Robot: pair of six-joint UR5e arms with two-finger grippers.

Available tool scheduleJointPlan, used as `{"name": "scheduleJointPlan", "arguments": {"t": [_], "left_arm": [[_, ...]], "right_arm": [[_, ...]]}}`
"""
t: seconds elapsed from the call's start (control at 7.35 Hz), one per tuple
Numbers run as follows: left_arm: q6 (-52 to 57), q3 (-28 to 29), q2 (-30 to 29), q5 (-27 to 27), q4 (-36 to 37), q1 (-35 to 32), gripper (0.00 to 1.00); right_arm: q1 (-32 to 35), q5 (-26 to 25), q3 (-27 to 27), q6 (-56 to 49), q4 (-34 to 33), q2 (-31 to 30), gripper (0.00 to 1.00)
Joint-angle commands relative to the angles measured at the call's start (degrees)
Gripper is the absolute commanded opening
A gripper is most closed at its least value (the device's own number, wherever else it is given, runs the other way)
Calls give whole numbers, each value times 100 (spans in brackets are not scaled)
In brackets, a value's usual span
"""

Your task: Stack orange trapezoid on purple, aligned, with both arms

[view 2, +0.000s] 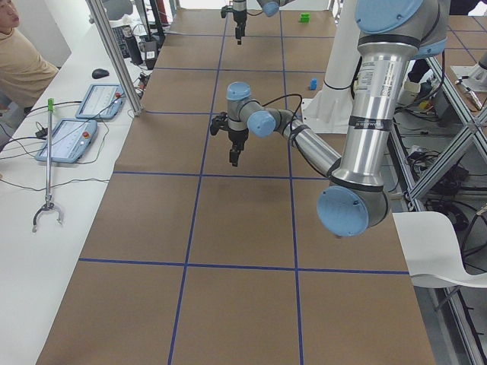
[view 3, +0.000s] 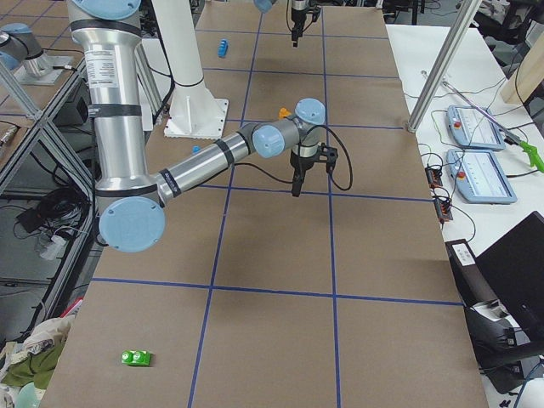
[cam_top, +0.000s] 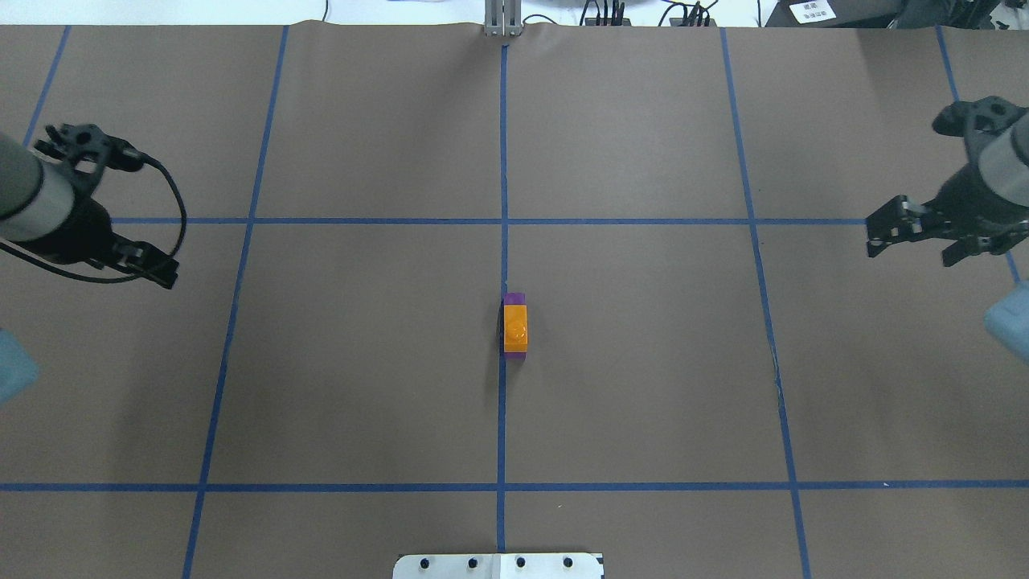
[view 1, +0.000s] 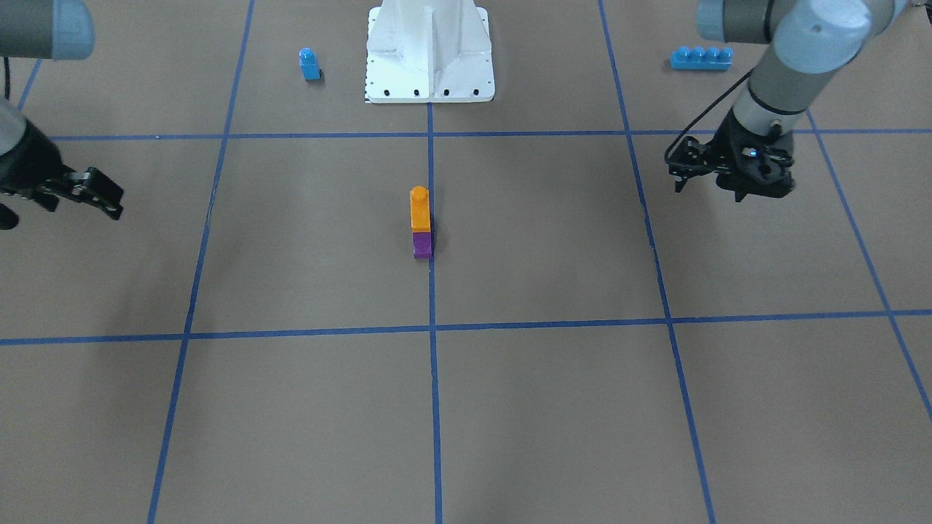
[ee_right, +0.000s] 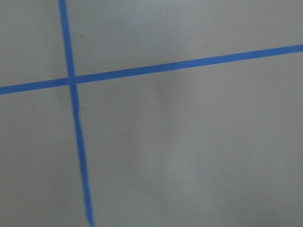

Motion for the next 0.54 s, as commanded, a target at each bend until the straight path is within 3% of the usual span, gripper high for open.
{"name": "scheduleJointPlan", "arguments": {"t": [0.0, 0.14, 0.41], "left_arm": [[1696, 292, 679, -847, 0, -1321, 100], [2260, 224, 1163, -839, -9, -1552, 100], [2547, 311, 1264, -883, 17, -1747, 100]], "right_arm": [[1428, 511, -543, -2397, -6, -393, 100], [1826, 810, -590, -2720, -6, -454, 100], [2004, 734, -1053, -3379, 12, -526, 100]]}}
